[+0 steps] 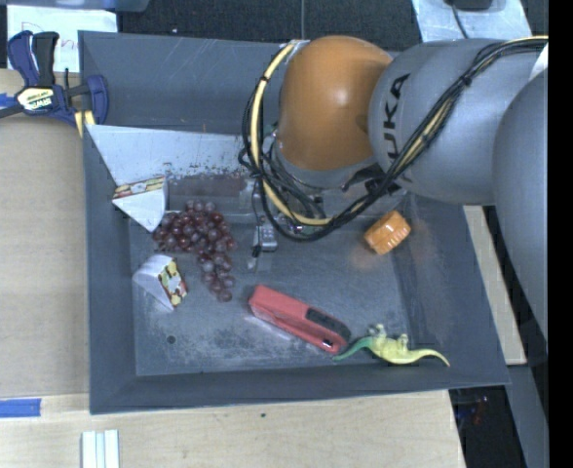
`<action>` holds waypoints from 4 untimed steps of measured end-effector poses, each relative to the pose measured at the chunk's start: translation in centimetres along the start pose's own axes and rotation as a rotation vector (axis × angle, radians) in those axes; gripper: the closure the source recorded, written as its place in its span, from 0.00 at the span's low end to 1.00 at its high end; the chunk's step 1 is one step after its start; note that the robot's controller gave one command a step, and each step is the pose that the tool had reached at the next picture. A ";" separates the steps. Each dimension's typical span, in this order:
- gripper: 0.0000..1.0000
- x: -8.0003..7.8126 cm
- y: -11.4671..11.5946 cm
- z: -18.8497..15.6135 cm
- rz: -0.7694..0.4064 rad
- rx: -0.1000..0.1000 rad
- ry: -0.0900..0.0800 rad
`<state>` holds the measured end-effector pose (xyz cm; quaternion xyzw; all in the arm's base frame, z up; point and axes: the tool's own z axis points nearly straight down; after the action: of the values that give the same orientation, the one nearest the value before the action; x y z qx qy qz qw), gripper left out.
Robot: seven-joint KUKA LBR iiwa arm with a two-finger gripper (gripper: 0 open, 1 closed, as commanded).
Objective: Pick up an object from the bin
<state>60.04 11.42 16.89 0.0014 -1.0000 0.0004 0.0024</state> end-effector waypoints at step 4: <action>0.00 -1.0 9.1 6.8 0.214 -0.004 -0.012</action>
Offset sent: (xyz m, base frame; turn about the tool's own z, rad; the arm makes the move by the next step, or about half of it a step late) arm 0.0184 0.0592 -0.0989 0.0289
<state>60.96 20.54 10.11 -0.1055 -0.9944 -0.0012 -0.0034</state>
